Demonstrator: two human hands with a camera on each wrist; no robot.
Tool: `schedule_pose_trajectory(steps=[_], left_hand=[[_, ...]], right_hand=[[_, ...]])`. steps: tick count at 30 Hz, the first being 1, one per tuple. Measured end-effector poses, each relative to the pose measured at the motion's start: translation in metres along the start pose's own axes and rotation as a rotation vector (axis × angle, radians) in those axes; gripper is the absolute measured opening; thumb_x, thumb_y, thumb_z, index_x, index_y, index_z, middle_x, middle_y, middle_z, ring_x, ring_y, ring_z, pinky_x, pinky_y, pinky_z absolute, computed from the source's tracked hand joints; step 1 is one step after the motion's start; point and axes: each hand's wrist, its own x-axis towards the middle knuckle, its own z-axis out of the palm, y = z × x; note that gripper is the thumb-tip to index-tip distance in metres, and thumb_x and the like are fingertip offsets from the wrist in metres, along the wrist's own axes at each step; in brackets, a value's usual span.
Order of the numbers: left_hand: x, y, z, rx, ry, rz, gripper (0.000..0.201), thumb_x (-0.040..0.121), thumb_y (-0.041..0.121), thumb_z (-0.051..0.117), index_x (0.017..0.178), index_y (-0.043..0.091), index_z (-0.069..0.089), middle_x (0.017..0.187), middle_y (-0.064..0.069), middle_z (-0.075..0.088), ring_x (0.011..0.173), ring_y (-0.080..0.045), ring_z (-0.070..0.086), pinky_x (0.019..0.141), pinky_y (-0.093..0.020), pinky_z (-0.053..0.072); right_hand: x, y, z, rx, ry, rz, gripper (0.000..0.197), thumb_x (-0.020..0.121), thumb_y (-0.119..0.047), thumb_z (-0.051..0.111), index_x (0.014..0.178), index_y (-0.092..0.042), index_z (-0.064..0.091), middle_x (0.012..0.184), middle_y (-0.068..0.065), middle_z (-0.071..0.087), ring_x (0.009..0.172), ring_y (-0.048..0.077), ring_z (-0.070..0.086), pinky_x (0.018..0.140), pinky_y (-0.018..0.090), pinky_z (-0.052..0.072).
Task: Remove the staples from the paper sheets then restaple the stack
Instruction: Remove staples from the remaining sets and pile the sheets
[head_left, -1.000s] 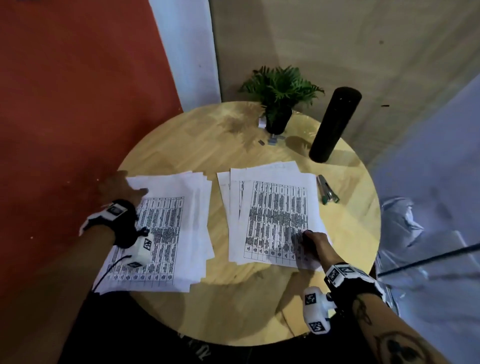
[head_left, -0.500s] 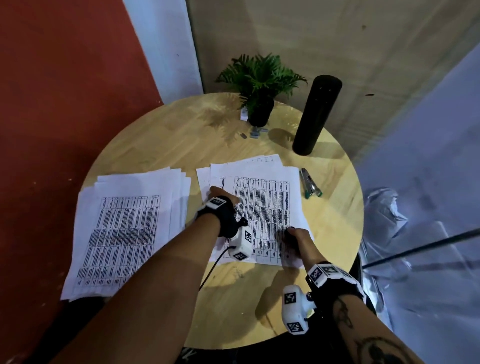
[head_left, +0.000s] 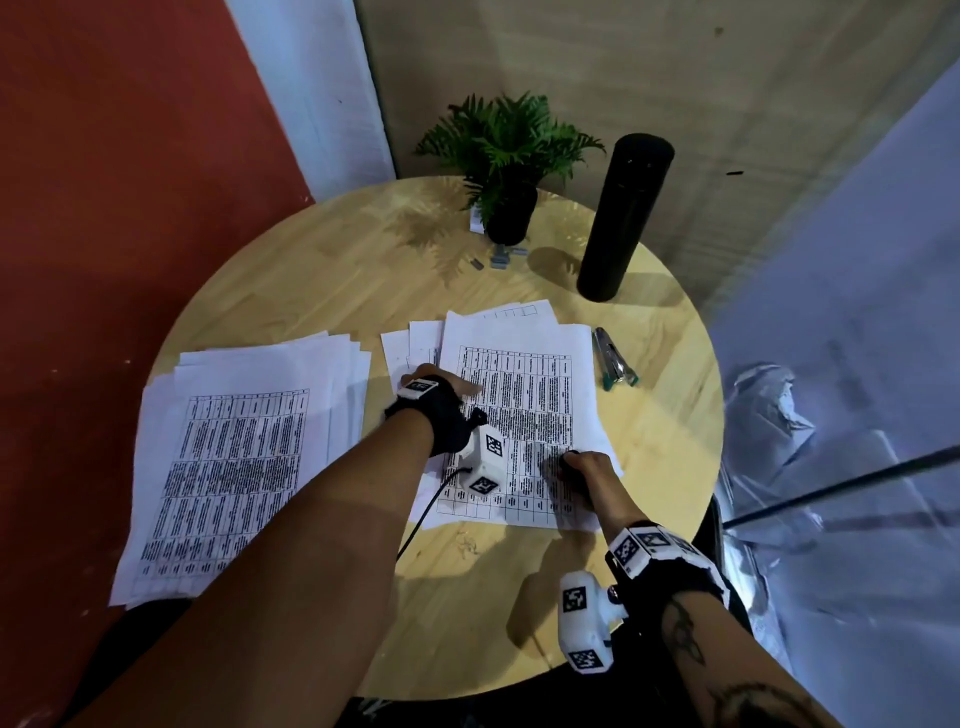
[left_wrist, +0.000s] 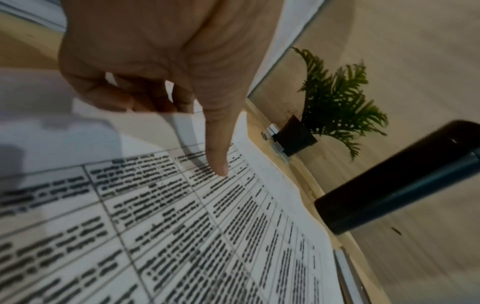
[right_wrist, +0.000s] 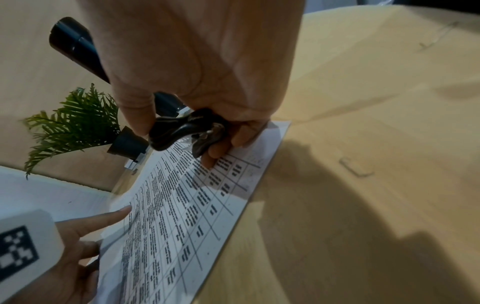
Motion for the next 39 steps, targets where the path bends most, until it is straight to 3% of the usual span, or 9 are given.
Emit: schedule_pose_trajectory(steps=[4, 9, 13, 18, 24, 27, 31, 35, 39], left_hand=[[0.004, -0.003, -0.002, -0.096, 0.030, 0.061, 0.067, 0.085, 0.041, 0.066, 0.133, -0.002, 0.046, 0.129, -0.019, 0.057, 0.113, -0.034, 0.058, 0.099, -0.039, 0.045], [0.005, -0.014, -0.004, -0.139, -0.110, 0.070, 0.079, 0.089, 0.029, 0.064, 0.147, -0.001, 0.020, 0.153, -0.018, 0.026, 0.139, -0.033, 0.031, 0.112, -0.034, 0.029], [-0.003, -0.037, 0.003, -0.288, -0.050, 0.187, 0.084, 0.073, 0.023, 0.079, 0.139, -0.007, 0.037, 0.144, -0.016, 0.042, 0.132, -0.028, 0.042, 0.107, -0.032, 0.034], [-0.031, -0.069, -0.011, -0.497, 0.040, 0.409, 0.037, 0.074, 0.001, 0.075, 0.108, -0.009, 0.064, 0.112, -0.022, 0.065, 0.100, -0.020, 0.061, 0.100, -0.041, 0.046], [-0.074, -0.077, -0.047, -0.630, -0.020, 0.563, 0.031, 0.078, -0.009, 0.067, 0.109, -0.010, 0.062, 0.103, -0.009, 0.065, 0.070, 0.008, 0.066, 0.069, -0.009, 0.050], [-0.086, -0.076, -0.064, -0.620, -0.072, 0.610, 0.024, 0.077, -0.010, 0.067, 0.098, 0.000, 0.066, 0.087, 0.004, 0.073, 0.074, 0.004, 0.067, 0.072, -0.013, 0.050], [-0.108, -0.073, -0.083, -0.638, -0.097, 0.665, 0.030, 0.076, -0.016, 0.064, 0.101, -0.001, 0.064, 0.071, 0.014, 0.072, 0.071, 0.002, 0.067, 0.071, -0.015, 0.053], [-0.121, -0.077, -0.103, -0.743, 0.177, 0.689, 0.025, 0.067, 0.000, 0.080, 0.073, 0.014, 0.060, 0.067, 0.005, 0.064, 0.067, -0.015, 0.058, 0.075, -0.028, 0.044], [-0.139, -0.062, -0.135, -0.838, 0.538, 0.785, 0.077, 0.056, 0.014, 0.089, 0.115, 0.018, 0.041, 0.107, -0.003, 0.045, 0.097, -0.016, 0.044, 0.079, -0.018, 0.039]], right_hand=[[-0.003, -0.002, 0.001, 0.036, -0.002, -0.012, 0.027, 0.075, -0.042, 0.058, 0.074, -0.022, 0.039, 0.074, -0.001, 0.044, 0.067, 0.011, 0.046, 0.059, 0.024, 0.035], [-0.004, -0.003, 0.001, 0.028, 0.016, -0.004, 0.030, 0.073, -0.044, 0.055, 0.084, -0.018, 0.045, 0.088, 0.004, 0.052, 0.079, 0.014, 0.052, 0.061, 0.025, 0.038], [-0.010, -0.014, 0.002, 0.039, 0.009, 0.034, 0.019, 0.091, -0.027, 0.054, 0.098, -0.008, 0.053, 0.088, 0.007, 0.058, 0.083, 0.019, 0.057, 0.058, 0.021, 0.041], [-0.049, -0.042, -0.004, 0.095, 0.011, -0.040, 0.004, 0.089, -0.018, 0.059, 0.085, -0.017, 0.060, 0.083, 0.004, 0.060, 0.077, 0.017, 0.054, 0.060, 0.026, 0.035], [-0.073, -0.122, -0.009, 0.241, -0.038, -0.295, 0.034, 0.055, -0.026, 0.086, 0.084, -0.026, 0.068, 0.135, -0.006, 0.043, 0.102, 0.011, 0.056, 0.071, 0.024, 0.040], [-0.087, -0.161, -0.009, 0.209, -0.203, -0.380, 0.069, 0.020, -0.049, 0.089, 0.084, -0.028, 0.071, 0.107, -0.011, 0.064, 0.083, 0.004, 0.060, 0.068, 0.022, 0.038], [-0.108, -0.192, -0.005, 0.129, -0.329, -0.473, 0.079, 0.024, -0.049, 0.089, 0.094, -0.021, 0.067, 0.092, -0.010, 0.069, 0.076, 0.005, 0.061, 0.051, 0.013, 0.043], [-0.131, -0.208, -0.004, 0.128, -0.348, -0.546, 0.068, 0.024, -0.050, 0.089, 0.086, -0.027, 0.074, 0.087, -0.008, 0.071, 0.072, 0.004, 0.065, 0.051, 0.011, 0.043], [-0.148, -0.217, -0.009, 0.128, -0.378, -0.587, 0.064, 0.026, -0.050, 0.090, 0.085, -0.030, 0.074, 0.087, -0.009, 0.070, 0.074, 0.008, 0.065, 0.060, 0.019, 0.043]])
